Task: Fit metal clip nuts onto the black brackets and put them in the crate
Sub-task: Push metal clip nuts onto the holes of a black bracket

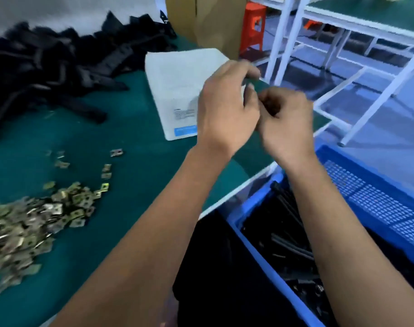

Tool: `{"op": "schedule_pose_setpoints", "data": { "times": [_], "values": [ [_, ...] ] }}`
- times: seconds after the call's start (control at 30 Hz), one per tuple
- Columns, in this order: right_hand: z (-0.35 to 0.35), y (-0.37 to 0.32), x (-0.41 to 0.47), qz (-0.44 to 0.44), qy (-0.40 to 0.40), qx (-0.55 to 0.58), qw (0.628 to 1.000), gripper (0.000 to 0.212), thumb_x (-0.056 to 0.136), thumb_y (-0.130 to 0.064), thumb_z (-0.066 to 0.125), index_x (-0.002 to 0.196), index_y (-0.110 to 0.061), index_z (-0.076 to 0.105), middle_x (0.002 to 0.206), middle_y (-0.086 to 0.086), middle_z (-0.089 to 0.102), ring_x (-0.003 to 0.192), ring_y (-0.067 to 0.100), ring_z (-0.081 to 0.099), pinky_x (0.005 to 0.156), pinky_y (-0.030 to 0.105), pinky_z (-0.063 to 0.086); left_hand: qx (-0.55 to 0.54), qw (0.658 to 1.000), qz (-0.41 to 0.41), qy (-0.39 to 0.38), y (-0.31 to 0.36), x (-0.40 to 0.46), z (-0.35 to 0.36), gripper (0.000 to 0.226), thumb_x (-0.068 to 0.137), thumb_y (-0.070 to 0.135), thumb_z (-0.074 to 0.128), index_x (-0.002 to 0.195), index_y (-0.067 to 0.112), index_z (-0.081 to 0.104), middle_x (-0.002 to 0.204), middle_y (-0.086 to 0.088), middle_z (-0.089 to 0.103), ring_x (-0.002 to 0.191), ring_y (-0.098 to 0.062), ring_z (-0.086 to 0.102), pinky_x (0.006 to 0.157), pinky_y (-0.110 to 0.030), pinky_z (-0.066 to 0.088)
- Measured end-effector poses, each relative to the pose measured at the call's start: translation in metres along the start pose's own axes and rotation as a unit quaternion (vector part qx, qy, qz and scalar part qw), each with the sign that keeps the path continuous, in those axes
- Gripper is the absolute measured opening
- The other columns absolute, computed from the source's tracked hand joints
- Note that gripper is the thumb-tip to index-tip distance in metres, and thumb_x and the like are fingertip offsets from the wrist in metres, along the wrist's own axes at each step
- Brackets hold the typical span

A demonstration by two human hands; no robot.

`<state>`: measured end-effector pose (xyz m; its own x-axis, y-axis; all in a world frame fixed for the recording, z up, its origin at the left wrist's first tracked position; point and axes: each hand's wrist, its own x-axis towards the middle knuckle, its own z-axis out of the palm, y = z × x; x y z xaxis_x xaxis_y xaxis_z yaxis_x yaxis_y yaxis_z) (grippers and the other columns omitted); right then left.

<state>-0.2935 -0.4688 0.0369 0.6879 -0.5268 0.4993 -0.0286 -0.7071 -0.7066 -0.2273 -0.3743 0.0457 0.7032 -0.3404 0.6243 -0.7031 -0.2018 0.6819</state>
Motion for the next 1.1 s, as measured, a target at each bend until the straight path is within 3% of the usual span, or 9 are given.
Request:
{"op": "schedule_pose_setpoints", "data": {
  "times": [0.1,0.23,0.3,0.4,0.47,0.57,0.67,0.9,1.1],
  "values": [
    [0.07,-0.06,-0.001,-0.07,-0.085,0.072,0.991,0.026,0.089,-0.013,0.059,0.064,-0.015,0.062,0.053,-0.007,0.051,0.054,0.009,0.041,0.054,0.023,0.03,0.056,0.987,-0.112,0.097,-0.04,0.0,-0.078,0.026,0.082,0.01,0.05,0.092,0.013,0.074,0.093,0.006,0.073,0.088,-0.013,0.067,0.084,-0.037,0.053],
    [0.165,-0.124,-0.013,-0.153,-0.202,0.071,0.965,0.027,0.083,-0.009,0.059,0.061,-0.02,0.047,0.056,-0.001,0.048,0.063,0.024,0.043,0.059,0.038,0.031,0.162,0.944,-0.228,0.175,-0.096,-0.015,-0.177,0.023,0.086,0.013,0.055,0.092,0.018,0.077,0.093,0.003,0.076,0.094,-0.02,0.068,0.088,-0.036,0.052],
    [0.211,-0.138,-0.016,-0.19,-0.269,-0.037,0.943,0.005,0.088,-0.019,0.065,0.084,-0.02,0.064,0.087,0.006,0.068,0.09,0.03,0.06,0.076,0.037,0.042,0.187,0.924,-0.274,0.189,-0.119,-0.03,-0.22,0.023,0.085,0.016,0.056,0.092,0.021,0.078,0.092,0.002,0.075,0.093,-0.024,0.069,0.085,-0.037,0.054],
    [0.259,-0.145,-0.016,-0.166,-0.337,-0.175,0.91,0.047,0.098,-0.037,0.064,0.143,-0.028,0.052,0.14,0.014,0.044,0.136,0.037,0.031,0.106,0.044,0.038,0.173,0.904,-0.319,0.225,-0.146,-0.052,-0.273,0.018,0.085,0.021,0.057,0.083,0.028,0.074,0.079,0.01,0.069,0.075,-0.019,0.064,0.071,-0.033,0.053],
    [0.279,-0.147,-0.015,-0.153,-0.353,-0.178,0.906,0.052,0.101,-0.038,0.062,0.15,-0.032,0.046,0.146,0.014,0.036,0.14,0.038,0.024,0.109,0.049,0.036,0.172,0.898,-0.327,0.237,-0.159,-0.062,-0.298,0.016,0.086,0.023,0.06,0.079,0.031,0.072,0.079,0.016,0.068,0.071,-0.009,0.061,0.069,-0.028,0.05],
    [0.292,-0.147,-0.013,-0.165,-0.3,-0.134,0.93,0.03,0.095,-0.024,0.071,0.125,-0.021,0.068,0.128,0.014,0.053,0.124,0.035,0.045,0.098,0.04,0.045,0.164,0.9,-0.328,0.237,-0.174,-0.073,-0.322,0.014,0.088,0.024,0.065,0.079,0.032,0.071,0.081,0.016,0.069,0.077,-0.005,0.064,0.076,-0.028,0.055],
    [0.29,-0.144,-0.013,-0.146,-0.283,-0.089,0.944,0.022,0.087,-0.015,0.075,0.102,-0.013,0.059,0.092,0.005,0.058,0.093,0.032,0.059,0.076,0.036,0.049,0.156,0.909,-0.317,0.222,-0.185,-0.081,-0.338,0.01,0.09,0.024,0.067,0.083,0.03,0.072,0.084,0.011,0.072,0.086,-0.014,0.071,0.083,-0.036,0.059],
    [0.275,-0.148,-0.019,-0.089,-0.197,0.078,0.973,0.013,0.08,-0.013,0.076,0.084,-0.02,0.065,0.078,-0.011,0.065,0.075,0.006,0.062,0.065,0.012,0.045,0.063,0.918,-0.331,0.211,-0.191,-0.085,-0.338,0.007,0.092,0.026,0.067,0.091,0.021,0.073,0.088,0.001,0.075,0.073,-0.013,0.073,0.056,-0.024,0.054],
    [0.27,-0.168,-0.041,-0.14,-0.084,0.229,0.96,0.013,0.087,0.0,0.068,0.081,-0.01,0.063,0.074,-0.01,0.064,0.069,0.014,0.066,0.061,0.036,0.058,-0.051,0.921,-0.333,0.194,-0.186,-0.084,-0.333,0.018,0.101,0.025,0.062,0.102,0.009,0.071,0.101,-0.012,0.074,0.078,-0.02,0.074,0.065,-0.031,0.057]
  ]
}}
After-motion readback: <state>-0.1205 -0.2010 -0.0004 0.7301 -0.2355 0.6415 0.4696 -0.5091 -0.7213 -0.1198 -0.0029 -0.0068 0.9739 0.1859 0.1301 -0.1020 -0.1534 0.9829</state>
